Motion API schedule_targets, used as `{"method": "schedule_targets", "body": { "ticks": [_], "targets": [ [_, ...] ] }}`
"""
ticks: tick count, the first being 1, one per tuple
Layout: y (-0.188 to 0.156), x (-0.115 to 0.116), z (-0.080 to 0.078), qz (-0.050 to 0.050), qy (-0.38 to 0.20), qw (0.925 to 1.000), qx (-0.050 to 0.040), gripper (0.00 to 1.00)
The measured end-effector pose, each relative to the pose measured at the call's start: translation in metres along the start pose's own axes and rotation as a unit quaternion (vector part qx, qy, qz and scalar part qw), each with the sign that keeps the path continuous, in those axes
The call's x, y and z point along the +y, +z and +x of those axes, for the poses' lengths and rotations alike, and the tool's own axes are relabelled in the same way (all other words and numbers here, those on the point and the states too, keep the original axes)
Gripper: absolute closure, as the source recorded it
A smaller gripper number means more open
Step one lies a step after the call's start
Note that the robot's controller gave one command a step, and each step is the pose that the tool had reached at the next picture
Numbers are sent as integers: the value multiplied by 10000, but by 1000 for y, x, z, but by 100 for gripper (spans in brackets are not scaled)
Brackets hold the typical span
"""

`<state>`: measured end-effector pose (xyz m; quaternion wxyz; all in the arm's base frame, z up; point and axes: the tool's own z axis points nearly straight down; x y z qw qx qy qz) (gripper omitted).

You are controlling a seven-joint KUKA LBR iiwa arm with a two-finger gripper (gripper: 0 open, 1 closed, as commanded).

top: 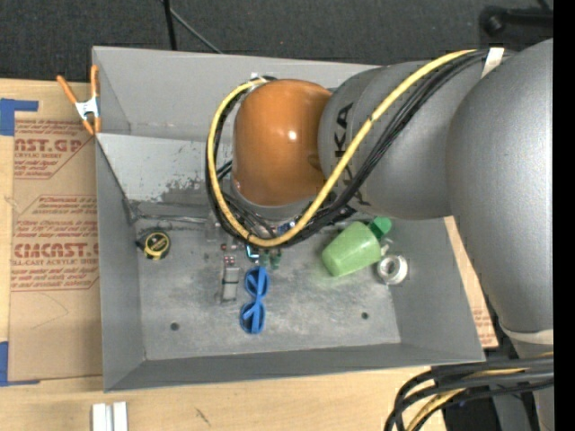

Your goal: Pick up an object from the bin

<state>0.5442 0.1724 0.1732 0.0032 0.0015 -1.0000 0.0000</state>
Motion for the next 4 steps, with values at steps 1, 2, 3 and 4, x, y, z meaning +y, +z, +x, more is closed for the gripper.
{"method": "schedule_targets", "body": {
  "ticks": [1,2,3,4],
  "targets": [
    [106,-59,21,5,-2775,9607,-8,0],
    [73,-75,22,12,-4734,8808,-40,0],
    [59,-61,10,11,-5399,8417,-47,0],
    [105,-70,11,8,-7646,6444,-20,0]
  ]
}}
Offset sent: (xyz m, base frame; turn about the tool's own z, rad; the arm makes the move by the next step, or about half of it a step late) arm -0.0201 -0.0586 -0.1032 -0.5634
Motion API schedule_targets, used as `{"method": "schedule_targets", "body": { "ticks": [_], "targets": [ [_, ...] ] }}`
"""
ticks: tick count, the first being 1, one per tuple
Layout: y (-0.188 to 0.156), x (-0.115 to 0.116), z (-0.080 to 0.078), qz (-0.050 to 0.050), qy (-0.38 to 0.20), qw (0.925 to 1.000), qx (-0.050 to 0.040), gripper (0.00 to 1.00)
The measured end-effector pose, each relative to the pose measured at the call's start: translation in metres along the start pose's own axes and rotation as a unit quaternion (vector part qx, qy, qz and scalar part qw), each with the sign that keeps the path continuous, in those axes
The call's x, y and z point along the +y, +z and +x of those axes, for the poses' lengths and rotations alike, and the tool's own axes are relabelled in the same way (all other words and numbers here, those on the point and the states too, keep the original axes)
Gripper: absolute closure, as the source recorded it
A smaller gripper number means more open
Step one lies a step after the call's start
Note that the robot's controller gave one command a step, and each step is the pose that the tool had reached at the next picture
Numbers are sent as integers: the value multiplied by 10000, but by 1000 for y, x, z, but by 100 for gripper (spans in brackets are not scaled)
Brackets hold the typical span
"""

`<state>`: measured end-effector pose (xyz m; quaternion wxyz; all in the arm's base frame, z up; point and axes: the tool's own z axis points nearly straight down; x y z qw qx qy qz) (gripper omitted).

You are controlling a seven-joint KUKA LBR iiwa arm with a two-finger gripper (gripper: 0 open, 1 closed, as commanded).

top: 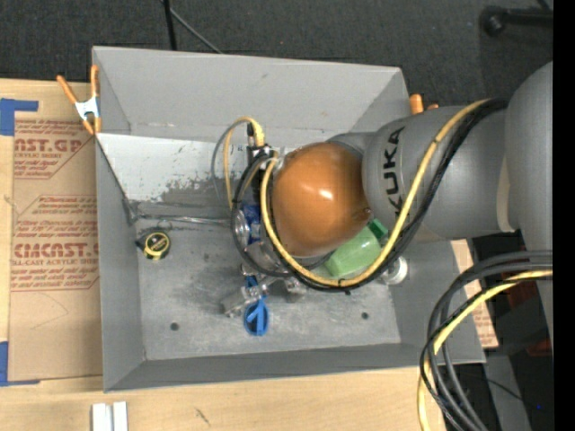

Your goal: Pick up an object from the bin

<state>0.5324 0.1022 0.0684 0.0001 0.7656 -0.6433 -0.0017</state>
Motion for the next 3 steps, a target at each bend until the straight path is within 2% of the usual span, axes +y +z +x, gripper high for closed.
{"method": "schedule_targets", "body": {
  "ticks": [1,2,3],
  "targets": [
    [0,0,-2,-4,12,10000,-20,0],
    [0,0,-2,1,12,10000,-23,100],
    [-59,-1,-4,40,21,10000,-1,100]
  ]
}}
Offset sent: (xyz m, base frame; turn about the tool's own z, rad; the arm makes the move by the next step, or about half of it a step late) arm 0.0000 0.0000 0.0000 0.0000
